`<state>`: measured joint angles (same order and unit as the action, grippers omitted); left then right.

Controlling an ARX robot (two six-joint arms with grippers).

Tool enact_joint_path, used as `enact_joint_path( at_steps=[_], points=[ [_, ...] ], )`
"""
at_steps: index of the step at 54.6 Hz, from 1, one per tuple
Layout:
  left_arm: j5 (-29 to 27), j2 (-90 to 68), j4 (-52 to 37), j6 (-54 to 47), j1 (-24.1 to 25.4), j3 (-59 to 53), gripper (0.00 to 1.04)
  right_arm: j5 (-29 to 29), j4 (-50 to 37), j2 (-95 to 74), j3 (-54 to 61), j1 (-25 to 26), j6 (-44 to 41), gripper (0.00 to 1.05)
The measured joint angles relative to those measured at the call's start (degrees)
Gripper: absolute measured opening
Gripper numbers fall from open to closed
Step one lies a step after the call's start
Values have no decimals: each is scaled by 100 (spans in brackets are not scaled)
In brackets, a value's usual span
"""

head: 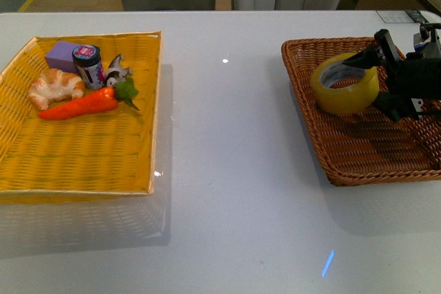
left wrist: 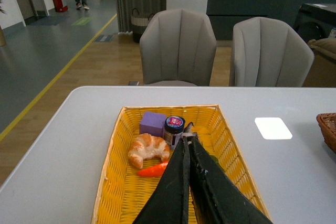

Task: Move tape to another basket

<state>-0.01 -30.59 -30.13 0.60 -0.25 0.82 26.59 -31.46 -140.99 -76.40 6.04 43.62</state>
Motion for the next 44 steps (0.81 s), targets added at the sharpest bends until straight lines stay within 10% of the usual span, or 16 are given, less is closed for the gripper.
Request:
enact_joint_path(
  at_steps=[4, 31, 44],
  points=[
    [2, 337, 319, 0, 0, 0, 2, 24, -87, 48, 302, 131, -101, 97],
    [2, 1720, 1668, 0, 2, -2, 2, 667, -1705, 3447, 3416, 949, -610, 96],
    [2, 2028, 1982, 0, 2, -2, 2, -1552, -3615, 4907, 5149, 531, -3530, 59]
  ],
)
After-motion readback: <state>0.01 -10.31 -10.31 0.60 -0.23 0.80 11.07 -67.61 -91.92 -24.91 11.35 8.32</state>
